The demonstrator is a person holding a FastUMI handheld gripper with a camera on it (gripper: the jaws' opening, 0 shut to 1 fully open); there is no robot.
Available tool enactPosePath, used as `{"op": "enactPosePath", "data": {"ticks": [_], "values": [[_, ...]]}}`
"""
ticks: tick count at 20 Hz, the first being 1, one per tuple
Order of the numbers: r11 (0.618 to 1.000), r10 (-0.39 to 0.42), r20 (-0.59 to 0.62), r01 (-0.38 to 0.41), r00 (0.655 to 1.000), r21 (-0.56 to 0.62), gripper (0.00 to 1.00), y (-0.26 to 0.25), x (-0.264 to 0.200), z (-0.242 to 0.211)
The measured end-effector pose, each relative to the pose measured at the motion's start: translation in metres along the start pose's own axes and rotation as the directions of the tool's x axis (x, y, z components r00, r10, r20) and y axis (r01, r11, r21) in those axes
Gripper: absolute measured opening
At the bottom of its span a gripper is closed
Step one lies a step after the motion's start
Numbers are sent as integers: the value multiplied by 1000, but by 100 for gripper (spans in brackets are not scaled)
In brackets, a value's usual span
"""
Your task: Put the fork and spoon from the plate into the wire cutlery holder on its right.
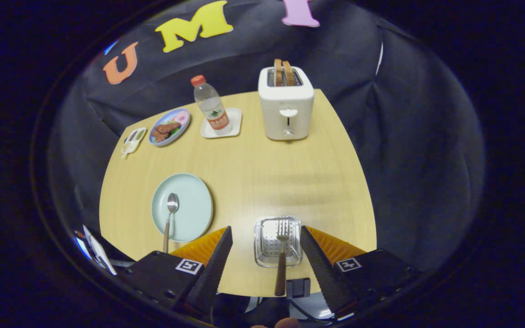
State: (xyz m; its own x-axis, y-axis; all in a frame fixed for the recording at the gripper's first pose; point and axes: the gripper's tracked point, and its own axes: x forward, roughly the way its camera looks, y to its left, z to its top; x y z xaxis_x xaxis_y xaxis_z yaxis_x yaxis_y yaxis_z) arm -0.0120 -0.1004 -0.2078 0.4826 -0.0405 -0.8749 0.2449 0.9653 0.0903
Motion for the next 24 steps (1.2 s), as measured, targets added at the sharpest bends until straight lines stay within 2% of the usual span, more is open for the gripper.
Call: {"op": "enactPosePath", "data": {"ticks": [4,8,12,15,24], "values": [[1000,24,147,-23,989,-8,91,51,-4,3],[998,60,204,-58,977,-18,94,112,12,-22],[995,94,190,-89,977,-32,95,168,44,-50],[994,95,169,-84,981,-68,95,198,68,-64],[986,56,108,-38,993,-160,95,232,127,-82]]}}
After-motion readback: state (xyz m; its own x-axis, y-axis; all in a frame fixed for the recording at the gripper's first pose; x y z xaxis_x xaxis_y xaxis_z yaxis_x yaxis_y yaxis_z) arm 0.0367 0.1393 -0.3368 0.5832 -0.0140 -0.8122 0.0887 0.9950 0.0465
